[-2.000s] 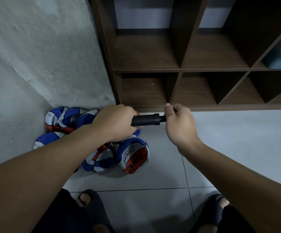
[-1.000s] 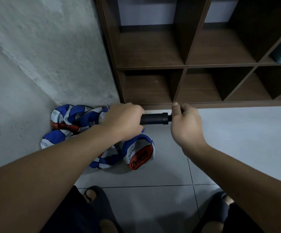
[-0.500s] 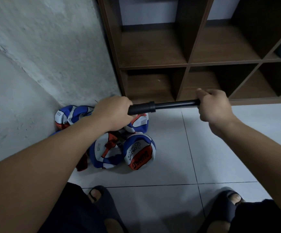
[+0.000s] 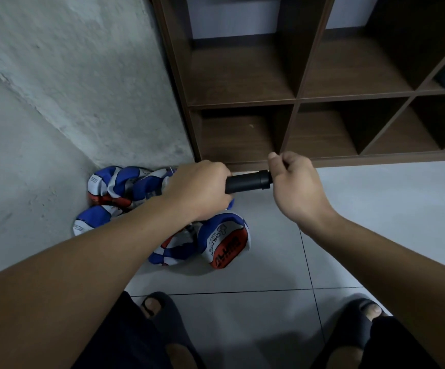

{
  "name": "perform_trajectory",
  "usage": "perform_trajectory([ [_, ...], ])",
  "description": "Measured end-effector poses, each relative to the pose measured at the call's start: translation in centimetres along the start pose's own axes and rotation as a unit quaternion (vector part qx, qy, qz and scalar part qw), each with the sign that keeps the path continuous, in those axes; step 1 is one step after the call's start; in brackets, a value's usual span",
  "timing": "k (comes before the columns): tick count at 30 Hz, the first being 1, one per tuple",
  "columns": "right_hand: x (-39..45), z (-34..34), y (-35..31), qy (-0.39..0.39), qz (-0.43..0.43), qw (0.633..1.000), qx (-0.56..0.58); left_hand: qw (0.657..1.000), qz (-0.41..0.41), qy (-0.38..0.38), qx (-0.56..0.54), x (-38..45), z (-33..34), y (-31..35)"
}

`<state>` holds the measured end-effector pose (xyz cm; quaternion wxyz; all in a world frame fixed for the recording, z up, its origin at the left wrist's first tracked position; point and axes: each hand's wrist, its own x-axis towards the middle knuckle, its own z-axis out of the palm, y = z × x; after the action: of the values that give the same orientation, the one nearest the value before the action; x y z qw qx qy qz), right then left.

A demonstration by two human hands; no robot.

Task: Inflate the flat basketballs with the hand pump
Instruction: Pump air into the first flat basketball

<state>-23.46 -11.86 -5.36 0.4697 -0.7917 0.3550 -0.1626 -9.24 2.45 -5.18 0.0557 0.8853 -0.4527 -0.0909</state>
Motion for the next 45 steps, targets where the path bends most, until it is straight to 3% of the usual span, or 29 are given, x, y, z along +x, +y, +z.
perform_trajectory([
  [7, 2.3, -2.1, 1.2, -0.025, 0.008, 0.999, -0.021, 1.0, 0.013, -0.016, 0.005, -0.3, -0.9, 0.0],
  [13, 5.1, -5.4, 2.4, 0.049, 0.108, 0.992, 0.047, 0.998, -0.043, -0.044, -0.003, 0.4, -1.9, -3.3],
  [17, 3.9, -4.0, 1.9, 0.083, 0.033, 0.996, -0.031, 0.999, -0.035, -0.013, 0.009, 0.5, -1.2, -2.2],
  [22, 1.9, -1.8, 0.3, 0.067, -0.024, 0.997, -0.027, 0.999, -0.025, 0.015, 0.02, 0.4, -1.2, -1.1],
  [34, 1.4, -0.6, 0.5, -0.015, -0.004, 1.0, -0.017, 1.0, 0.017, -0.001, 0.008, 0.2, -0.7, -0.1],
  [41, 5.1, -5.9, 1.9, 0.074, 0.124, 0.987, 0.067, 1.0, -0.018, 0.008, 0.005, 0.8, -1.2, -2.7],
  [45, 4.3, -5.3, 1.1, 0.102, 0.086, 0.99, 0.042, 1.0, -0.02, 0.022, 0.011, 1.0, -0.9, -2.3],
])
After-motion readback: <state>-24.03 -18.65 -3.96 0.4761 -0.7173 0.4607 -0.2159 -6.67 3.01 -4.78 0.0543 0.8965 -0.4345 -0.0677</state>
